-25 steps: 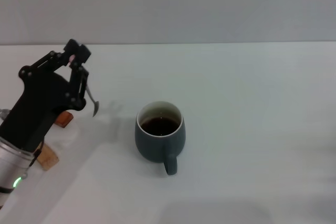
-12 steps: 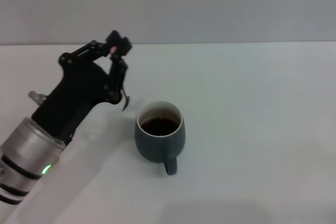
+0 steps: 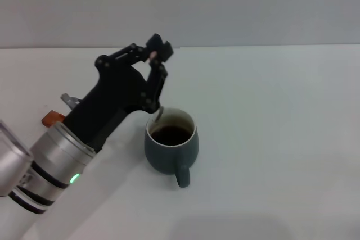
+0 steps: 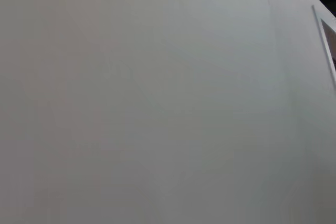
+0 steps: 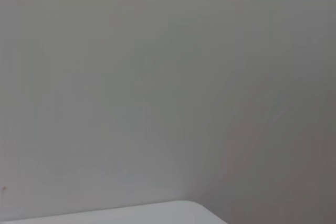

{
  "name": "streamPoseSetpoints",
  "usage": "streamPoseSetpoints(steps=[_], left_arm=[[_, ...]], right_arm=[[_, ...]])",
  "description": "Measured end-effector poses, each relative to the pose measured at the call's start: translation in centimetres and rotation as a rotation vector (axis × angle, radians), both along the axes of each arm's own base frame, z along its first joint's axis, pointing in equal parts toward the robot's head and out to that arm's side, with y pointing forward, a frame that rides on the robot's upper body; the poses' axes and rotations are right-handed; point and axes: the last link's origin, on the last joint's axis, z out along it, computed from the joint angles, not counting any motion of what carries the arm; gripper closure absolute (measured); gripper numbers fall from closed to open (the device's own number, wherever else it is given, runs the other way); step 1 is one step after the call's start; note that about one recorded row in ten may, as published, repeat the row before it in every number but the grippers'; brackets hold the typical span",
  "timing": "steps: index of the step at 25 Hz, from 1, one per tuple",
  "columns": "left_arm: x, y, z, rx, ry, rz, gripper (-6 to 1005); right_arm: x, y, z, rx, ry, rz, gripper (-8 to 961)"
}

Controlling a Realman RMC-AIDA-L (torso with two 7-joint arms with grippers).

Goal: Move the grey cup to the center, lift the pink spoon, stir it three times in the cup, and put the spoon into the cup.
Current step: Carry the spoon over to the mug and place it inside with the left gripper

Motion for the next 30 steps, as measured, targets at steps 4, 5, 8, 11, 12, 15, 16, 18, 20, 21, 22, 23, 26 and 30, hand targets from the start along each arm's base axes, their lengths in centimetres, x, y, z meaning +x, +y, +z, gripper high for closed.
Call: streamPoseSetpoints(steps=[4, 5, 8, 11, 12, 15, 16, 18, 20, 21, 22, 23, 26, 30], left_arm=[[0.0, 0.2, -0.6, -0.014, 0.018, 0.009, 858], [0.0, 0.3, -0.7, -0.014, 0.020, 0.012, 858], [0.0, 0.3, -0.8, -0.015, 0.021, 0.017, 858], [-0.2, 0.3, -1.1, -0.020, 0.027, 0.023, 858], [-0.3, 0.4, -1.3, -0.026, 0.030, 0.027, 858], [-0.5, 0.7, -1.8, -0.050, 0.032, 0.041, 858], [-0.6, 0.7, -2.1, -0.055, 0.033, 0.044, 858], [-0.7, 0.7, -2.3, -0.060, 0.038, 0.049, 858], [-0.7, 0.9, -2.9, -0.068, 0.050, 0.053, 858], [-0.7, 0.9, -3.1, -0.071, 0.055, 0.053, 858], [-0.7, 0.9, -3.1, -0.071, 0.056, 0.053, 858], [-0.7, 1.0, -3.3, -0.074, 0.062, 0.054, 858], [-1.0, 1.3, -3.5, -0.077, 0.088, 0.063, 858], [-1.3, 1.7, -3.7, -0.080, 0.110, 0.076, 858]], right_arm=[[-0.1, 0.2, -0.1, -0.008, 0.001, 0.003, 954], [-0.1, 0.2, -0.1, -0.009, 0.001, 0.005, 954], [-0.1, 0.3, -0.1, -0.010, 0.000, 0.007, 954], [-0.1, 0.3, -0.1, -0.010, -0.001, 0.008, 954], [-0.2, 0.3, -0.1, -0.011, -0.001, 0.008, 954], [-0.2, 0.4, -0.1, -0.012, -0.001, 0.009, 954], [-0.2, 0.4, -0.1, -0.013, -0.001, 0.010, 954], [-0.2, 0.4, -0.1, -0.014, -0.001, 0.011, 954], [-0.2, 0.5, -0.1, -0.014, -0.002, 0.013, 954], [-0.3, 0.5, -0.1, -0.015, -0.002, 0.013, 954], [-0.3, 0.5, -0.2, -0.016, -0.002, 0.014, 954], [-0.3, 0.5, -0.2, -0.016, -0.002, 0.014, 954], [-0.3, 0.5, -0.2, -0.017, -0.003, 0.015, 954], [-0.3, 0.5, -0.2, -0.018, -0.003, 0.016, 954]])
